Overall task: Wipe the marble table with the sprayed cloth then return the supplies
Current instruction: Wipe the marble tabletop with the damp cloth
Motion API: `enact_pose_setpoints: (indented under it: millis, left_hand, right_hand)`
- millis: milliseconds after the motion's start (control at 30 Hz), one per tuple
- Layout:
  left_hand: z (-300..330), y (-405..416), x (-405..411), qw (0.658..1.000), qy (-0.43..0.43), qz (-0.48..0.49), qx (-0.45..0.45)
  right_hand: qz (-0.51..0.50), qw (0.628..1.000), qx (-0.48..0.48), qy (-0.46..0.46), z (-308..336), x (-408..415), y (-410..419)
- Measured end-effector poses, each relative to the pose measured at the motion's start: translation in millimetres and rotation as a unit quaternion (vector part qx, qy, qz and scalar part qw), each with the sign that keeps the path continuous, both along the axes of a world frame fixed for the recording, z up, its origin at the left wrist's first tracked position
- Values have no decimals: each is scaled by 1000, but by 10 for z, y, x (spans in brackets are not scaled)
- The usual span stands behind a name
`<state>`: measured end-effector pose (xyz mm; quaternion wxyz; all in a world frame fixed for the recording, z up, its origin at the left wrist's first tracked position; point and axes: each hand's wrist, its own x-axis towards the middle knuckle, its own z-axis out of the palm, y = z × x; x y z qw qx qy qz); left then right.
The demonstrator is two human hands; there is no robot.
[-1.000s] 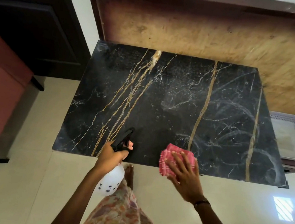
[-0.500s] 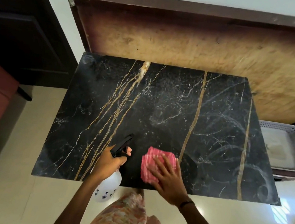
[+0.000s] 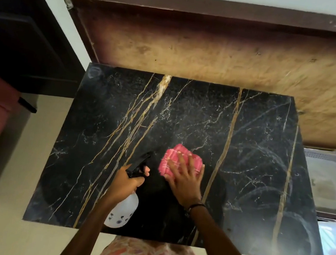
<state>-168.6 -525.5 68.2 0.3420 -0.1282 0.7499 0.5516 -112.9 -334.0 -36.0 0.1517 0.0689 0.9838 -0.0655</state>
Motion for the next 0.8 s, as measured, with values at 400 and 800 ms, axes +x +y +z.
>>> enact_pose_setpoints:
  millis: [400,800]
  left_hand:
    - [-57,306,-452,999,1,30,30]
    - [-45,407,-788,997,31,61,32]
  right_hand:
    - [112,993,14,34,-79,-53,921]
    - [199,977,-34,60,-177,-673,111]
